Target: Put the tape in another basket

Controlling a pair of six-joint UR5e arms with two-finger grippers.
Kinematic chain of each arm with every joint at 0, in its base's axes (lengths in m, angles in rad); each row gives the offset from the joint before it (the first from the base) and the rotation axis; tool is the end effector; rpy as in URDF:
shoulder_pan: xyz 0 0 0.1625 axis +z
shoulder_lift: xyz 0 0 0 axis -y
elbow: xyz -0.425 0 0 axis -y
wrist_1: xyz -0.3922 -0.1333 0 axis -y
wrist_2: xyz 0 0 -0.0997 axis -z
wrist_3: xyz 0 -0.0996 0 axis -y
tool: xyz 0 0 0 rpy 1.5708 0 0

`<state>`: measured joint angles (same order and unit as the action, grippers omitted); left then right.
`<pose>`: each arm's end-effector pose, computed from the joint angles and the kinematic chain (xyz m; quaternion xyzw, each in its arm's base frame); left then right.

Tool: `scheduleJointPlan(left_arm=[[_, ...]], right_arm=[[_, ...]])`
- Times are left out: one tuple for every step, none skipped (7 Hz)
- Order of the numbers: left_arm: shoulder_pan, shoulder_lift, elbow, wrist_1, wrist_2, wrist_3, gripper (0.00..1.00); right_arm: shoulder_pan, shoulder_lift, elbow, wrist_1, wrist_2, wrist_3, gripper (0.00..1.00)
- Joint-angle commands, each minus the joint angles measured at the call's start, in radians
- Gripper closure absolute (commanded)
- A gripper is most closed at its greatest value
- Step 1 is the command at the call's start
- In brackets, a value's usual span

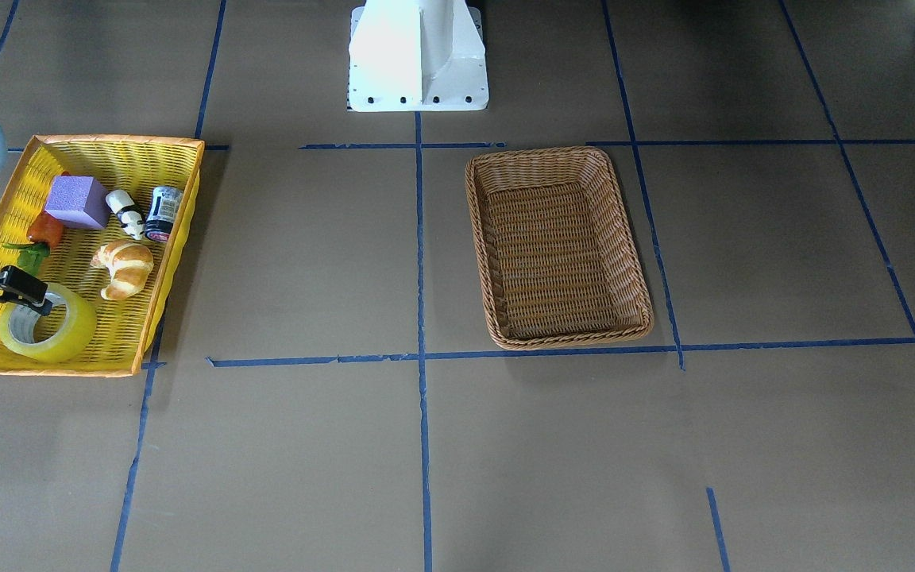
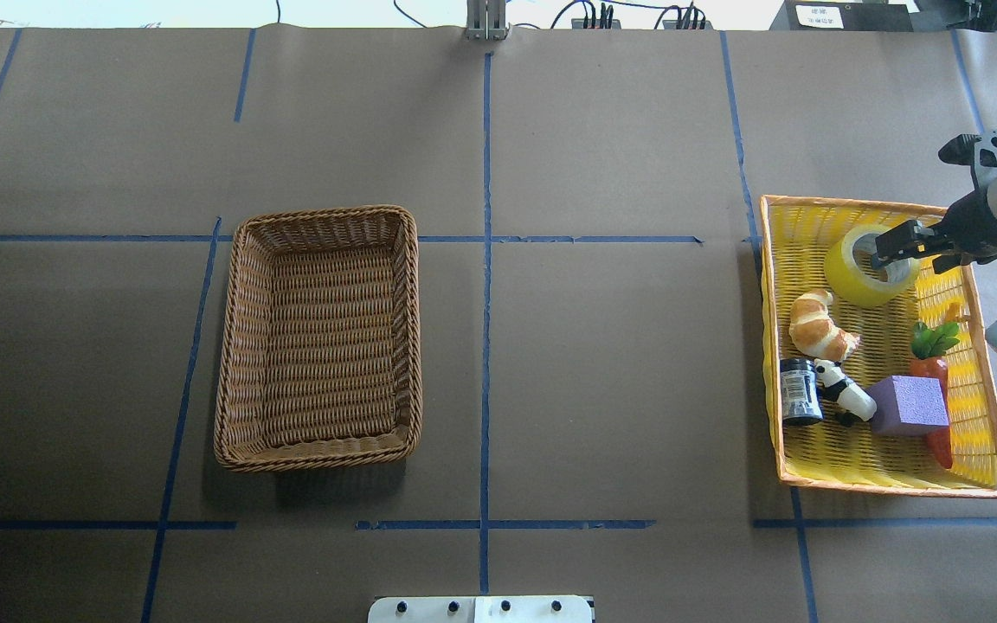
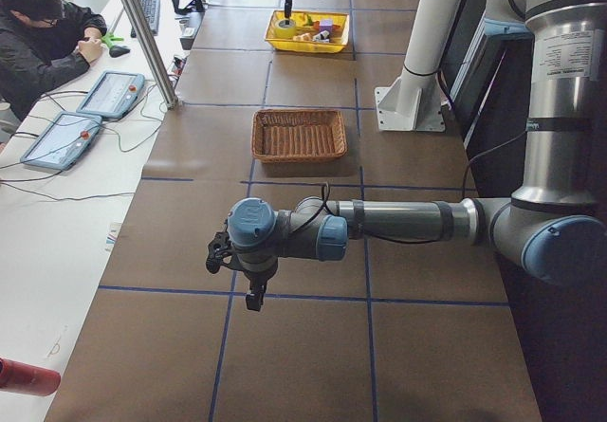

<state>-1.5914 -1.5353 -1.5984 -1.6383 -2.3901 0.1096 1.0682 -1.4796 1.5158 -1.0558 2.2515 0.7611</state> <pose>-0.0704 -0.4793 0.6523 0.0532 0.3955 0.0526 0.9154 -0.2060 -0.5214 0.5853 0.0173 -0.4107 0.0268 0.9112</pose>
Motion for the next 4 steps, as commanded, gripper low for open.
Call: scheduleJointPlan(left_arm=[[0.001,0.000,0.001,0.000,0.000,-0.001,0.00],[0.001,0.000,0.000,0.000,-0.001,0.001,0.00],[0.001,0.000,0.001,0.000,-0.001,0.001,0.00],[-0.001,0.001,0.002,0.000,-0.001,0.001,0.00]], right_arm=[[-0.016,-0.001,-0.005,-0.001,-0.016,0.004,0.00],[-0.016,0.001,-0.020,-0.001,-0.015,0.004,0.00],[-0.016,0.008,-0.035,-0.001,-0.015,0.003,0.02],[-0.016,0.008,-0.040,-0.001,-0.015,0.004,0.05]])
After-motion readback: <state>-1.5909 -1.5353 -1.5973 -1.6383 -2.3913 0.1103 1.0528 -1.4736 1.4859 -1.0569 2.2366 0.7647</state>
